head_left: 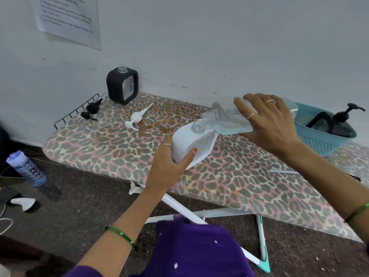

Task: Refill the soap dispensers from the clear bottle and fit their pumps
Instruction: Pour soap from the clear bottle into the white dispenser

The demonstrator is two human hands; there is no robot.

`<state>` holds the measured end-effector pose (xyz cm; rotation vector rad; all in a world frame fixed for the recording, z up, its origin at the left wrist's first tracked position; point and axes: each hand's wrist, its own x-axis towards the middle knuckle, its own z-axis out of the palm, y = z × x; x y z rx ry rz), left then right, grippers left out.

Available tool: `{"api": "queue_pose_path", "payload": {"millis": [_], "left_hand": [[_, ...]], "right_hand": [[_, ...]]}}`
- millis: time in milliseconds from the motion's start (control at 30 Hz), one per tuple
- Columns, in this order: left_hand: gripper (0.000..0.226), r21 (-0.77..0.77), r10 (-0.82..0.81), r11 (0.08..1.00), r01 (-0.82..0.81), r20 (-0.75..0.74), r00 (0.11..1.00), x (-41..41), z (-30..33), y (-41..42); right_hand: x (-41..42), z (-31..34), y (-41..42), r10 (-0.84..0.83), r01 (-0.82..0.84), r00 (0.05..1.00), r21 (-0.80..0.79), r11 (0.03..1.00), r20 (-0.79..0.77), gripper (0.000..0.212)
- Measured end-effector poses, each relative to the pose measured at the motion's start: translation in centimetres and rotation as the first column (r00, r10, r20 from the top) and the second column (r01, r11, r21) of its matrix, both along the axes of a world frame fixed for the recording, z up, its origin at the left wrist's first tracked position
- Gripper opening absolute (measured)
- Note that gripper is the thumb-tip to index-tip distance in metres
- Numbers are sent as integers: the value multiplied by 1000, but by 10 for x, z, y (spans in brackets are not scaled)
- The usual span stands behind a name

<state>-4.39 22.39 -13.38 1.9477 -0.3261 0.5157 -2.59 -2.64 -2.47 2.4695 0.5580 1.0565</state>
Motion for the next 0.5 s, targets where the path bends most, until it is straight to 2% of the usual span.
{"api": "queue_pose_path", "payload": {"millis": [500], "left_hand": [[59,19,-5,1000,5,-15,1000,1,-3,1]], "right_hand": [[0,-1,1,-2,2,1000,-8,1000,-8,74]]}}
